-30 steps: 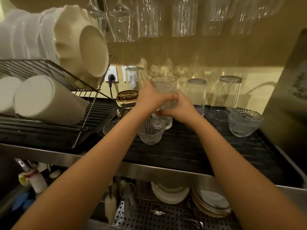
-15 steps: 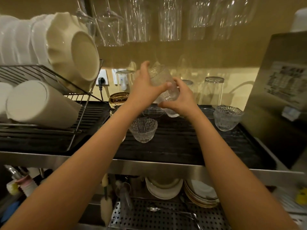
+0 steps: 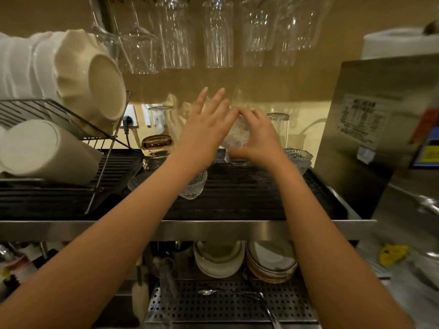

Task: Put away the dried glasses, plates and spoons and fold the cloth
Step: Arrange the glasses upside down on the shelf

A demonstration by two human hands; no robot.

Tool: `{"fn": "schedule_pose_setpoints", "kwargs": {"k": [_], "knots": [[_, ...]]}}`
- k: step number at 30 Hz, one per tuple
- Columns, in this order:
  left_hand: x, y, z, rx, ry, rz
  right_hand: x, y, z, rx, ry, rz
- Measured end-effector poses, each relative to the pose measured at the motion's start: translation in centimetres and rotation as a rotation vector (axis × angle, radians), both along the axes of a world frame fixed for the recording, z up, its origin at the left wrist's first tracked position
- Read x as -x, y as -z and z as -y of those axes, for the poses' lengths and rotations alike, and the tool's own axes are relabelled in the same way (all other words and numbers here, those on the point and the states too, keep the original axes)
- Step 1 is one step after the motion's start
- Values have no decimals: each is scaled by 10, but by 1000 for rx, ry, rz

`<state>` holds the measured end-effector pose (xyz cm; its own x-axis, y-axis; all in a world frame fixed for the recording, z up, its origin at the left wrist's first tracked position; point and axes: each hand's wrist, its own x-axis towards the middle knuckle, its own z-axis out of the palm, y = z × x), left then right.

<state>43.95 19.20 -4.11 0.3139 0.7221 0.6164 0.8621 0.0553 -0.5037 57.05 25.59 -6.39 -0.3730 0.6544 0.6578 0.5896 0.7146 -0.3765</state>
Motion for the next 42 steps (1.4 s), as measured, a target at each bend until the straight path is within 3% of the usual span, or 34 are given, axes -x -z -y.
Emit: {"fn": "schedule_pose_setpoints", "kwargs": {"k": [12, 17, 23, 28, 36, 39, 42], "knots": [[-4, 2, 12, -63, 72, 184, -18, -13, 39, 23, -13, -25], [-2, 5, 14, -111, 76, 388, -23, -6, 41, 195, -65, -318], [-17, 9, 17, -31, 116, 706, -20, -6, 48, 565, -262, -866], [-33, 16, 17, 72, 153, 856, -17, 1, 51, 560, -263, -1003], [-58, 29, 10, 504, 433, 1189, -37, 2, 57, 258, -90, -882], [-73, 35, 11, 591, 585, 1263, -50, 5, 60, 204, 4, -761], [-88, 43, 9, 671, 608, 1390, -60, 7, 63, 168, 88, -621]]}}
